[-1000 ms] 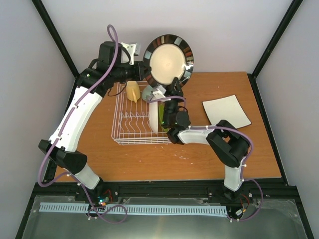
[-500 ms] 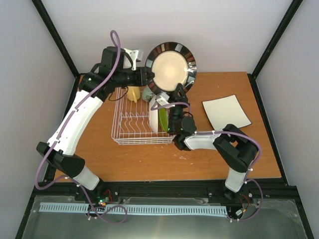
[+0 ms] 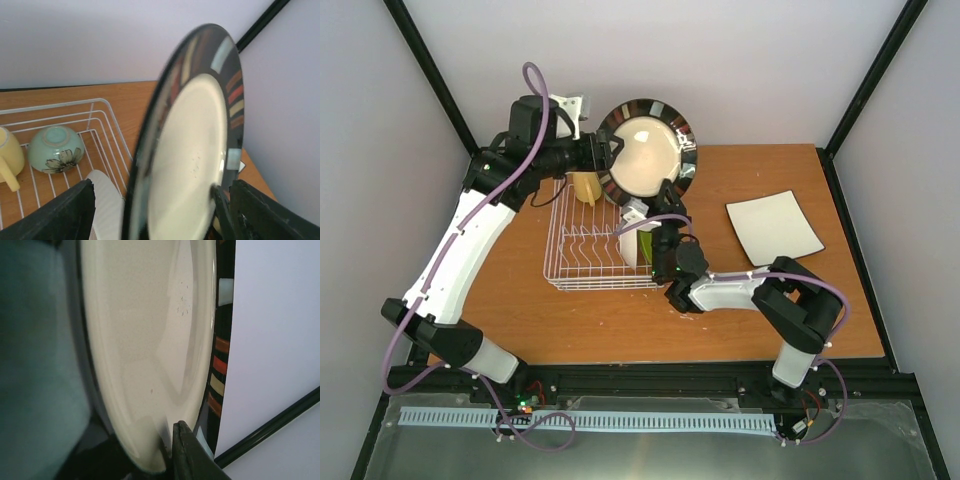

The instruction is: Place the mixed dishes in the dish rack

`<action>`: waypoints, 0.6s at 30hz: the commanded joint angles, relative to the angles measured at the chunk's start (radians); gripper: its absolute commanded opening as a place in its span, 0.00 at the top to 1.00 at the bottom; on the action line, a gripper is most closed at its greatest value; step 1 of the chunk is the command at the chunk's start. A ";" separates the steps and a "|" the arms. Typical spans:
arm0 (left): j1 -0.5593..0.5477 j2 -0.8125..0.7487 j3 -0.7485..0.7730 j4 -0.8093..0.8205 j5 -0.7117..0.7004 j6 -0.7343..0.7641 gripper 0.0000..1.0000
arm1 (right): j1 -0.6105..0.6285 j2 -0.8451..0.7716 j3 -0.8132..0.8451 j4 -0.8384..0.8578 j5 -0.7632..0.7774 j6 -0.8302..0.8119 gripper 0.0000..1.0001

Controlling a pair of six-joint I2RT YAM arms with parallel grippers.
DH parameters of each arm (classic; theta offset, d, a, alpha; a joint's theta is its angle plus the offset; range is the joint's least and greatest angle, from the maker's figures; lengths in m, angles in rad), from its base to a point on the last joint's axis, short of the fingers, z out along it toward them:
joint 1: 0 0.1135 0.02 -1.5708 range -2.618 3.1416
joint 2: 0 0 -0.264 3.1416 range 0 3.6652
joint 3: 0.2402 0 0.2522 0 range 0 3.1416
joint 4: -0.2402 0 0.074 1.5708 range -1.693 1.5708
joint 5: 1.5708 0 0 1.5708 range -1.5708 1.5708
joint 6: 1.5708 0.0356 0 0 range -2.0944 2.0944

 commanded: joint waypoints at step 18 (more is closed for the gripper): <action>0.220 -0.096 0.030 0.081 -0.127 0.071 0.19 | 0.100 -0.206 -0.003 -0.364 -0.082 0.460 0.97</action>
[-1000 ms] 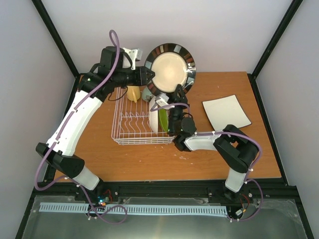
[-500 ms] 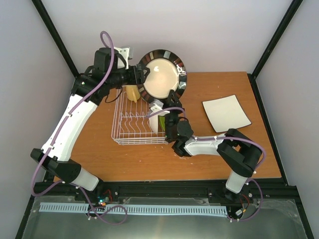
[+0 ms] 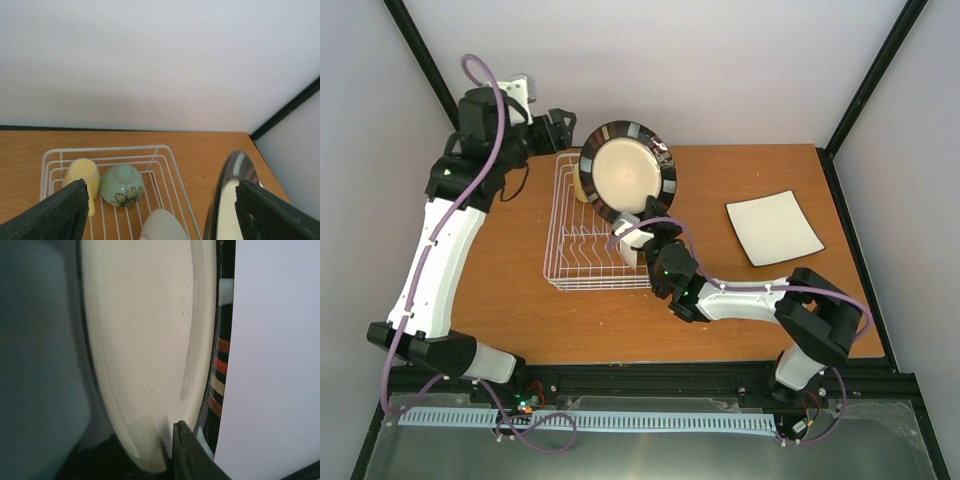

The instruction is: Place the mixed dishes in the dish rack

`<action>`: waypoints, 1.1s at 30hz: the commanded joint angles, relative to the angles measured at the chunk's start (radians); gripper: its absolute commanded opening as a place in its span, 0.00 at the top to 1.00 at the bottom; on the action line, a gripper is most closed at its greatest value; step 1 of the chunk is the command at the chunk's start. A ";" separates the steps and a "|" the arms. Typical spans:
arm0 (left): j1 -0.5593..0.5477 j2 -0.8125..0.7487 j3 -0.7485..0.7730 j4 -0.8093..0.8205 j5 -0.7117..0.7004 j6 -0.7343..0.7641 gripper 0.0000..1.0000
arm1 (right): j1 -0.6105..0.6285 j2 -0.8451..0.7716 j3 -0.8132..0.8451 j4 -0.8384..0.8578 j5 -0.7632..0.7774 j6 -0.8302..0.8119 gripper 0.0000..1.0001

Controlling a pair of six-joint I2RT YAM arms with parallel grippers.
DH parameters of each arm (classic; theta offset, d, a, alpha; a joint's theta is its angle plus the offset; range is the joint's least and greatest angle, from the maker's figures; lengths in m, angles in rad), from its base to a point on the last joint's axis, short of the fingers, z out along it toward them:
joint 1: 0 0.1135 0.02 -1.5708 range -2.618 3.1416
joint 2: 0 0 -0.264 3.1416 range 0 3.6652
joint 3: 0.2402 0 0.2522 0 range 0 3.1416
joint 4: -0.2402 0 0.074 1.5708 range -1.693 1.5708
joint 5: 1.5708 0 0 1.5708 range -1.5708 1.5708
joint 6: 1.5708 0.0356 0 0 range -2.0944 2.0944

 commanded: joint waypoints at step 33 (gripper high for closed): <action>0.379 -0.126 -0.150 0.097 0.057 0.060 0.19 | -0.073 -0.278 0.277 -0.809 -0.618 1.492 0.97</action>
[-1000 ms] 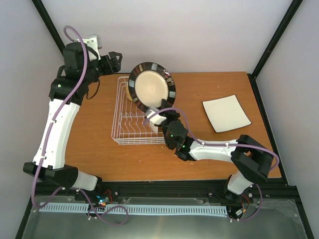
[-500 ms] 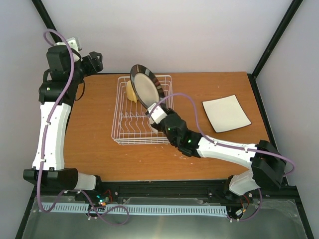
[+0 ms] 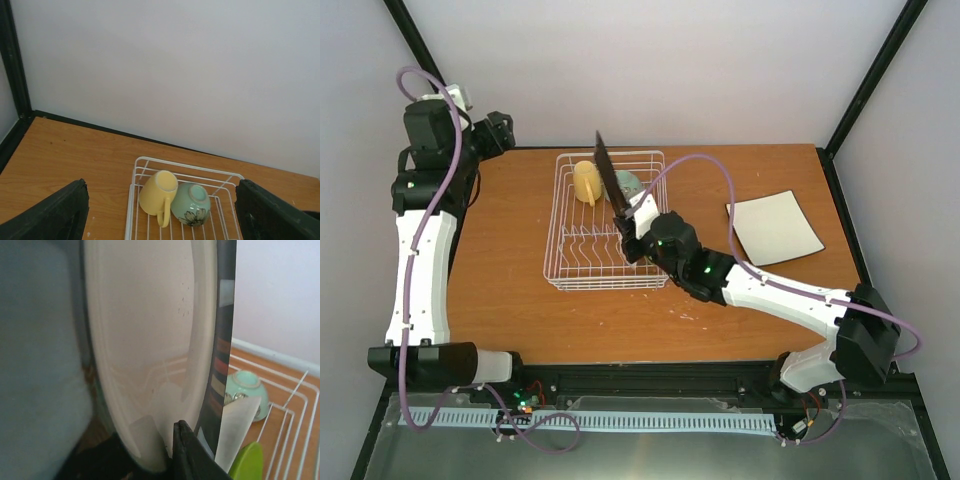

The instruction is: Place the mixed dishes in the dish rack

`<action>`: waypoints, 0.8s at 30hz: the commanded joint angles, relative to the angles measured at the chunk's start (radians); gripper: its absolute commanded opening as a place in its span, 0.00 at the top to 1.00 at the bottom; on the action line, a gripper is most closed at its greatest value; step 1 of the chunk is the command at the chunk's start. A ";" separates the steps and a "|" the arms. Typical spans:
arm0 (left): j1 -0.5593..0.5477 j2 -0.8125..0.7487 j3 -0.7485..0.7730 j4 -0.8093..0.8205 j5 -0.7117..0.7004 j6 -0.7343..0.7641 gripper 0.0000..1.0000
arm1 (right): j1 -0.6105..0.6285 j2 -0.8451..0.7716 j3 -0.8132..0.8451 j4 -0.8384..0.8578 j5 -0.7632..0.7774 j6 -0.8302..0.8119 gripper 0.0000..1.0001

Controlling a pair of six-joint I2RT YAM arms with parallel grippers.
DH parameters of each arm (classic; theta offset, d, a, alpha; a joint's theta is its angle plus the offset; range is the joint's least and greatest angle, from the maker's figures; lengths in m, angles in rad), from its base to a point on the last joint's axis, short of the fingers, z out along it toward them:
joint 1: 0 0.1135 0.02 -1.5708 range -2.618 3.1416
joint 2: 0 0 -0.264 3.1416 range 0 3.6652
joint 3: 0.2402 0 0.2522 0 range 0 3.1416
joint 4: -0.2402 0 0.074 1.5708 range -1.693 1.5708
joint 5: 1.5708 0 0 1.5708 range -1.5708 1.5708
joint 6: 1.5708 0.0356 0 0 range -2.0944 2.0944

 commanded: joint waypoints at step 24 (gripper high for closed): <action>0.040 -0.066 -0.076 0.063 0.039 0.028 0.19 | -0.116 0.041 0.177 0.075 -0.395 0.487 0.97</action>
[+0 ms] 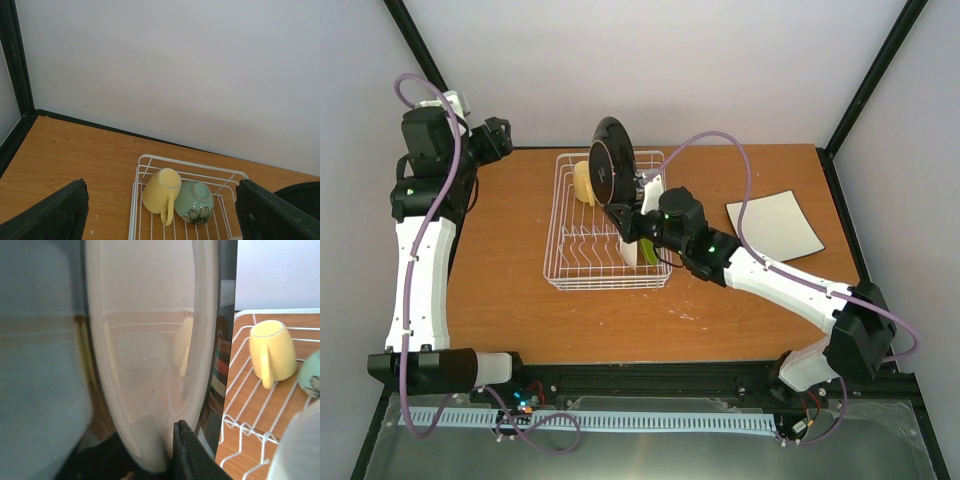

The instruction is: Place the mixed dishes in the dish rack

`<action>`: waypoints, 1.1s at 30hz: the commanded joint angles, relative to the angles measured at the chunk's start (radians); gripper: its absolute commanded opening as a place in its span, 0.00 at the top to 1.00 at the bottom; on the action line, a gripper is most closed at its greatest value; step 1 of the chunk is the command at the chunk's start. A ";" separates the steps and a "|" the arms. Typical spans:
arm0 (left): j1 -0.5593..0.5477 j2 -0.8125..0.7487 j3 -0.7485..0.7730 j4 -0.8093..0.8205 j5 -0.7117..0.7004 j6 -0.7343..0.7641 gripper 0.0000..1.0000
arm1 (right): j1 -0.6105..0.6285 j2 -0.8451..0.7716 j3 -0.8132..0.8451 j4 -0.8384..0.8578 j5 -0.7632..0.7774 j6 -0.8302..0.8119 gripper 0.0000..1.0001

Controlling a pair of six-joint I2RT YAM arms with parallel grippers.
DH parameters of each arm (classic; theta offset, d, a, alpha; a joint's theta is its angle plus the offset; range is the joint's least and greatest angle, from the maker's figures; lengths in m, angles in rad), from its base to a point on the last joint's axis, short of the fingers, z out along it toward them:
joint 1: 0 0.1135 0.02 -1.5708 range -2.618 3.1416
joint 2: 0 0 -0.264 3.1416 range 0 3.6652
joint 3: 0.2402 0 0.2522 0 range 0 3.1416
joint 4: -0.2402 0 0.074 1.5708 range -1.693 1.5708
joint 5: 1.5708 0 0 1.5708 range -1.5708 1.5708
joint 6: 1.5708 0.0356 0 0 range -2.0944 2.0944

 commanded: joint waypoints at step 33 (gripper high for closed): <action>0.006 -0.050 -0.053 0.043 0.011 0.026 0.19 | 0.027 0.203 0.089 -0.049 -0.033 0.236 0.97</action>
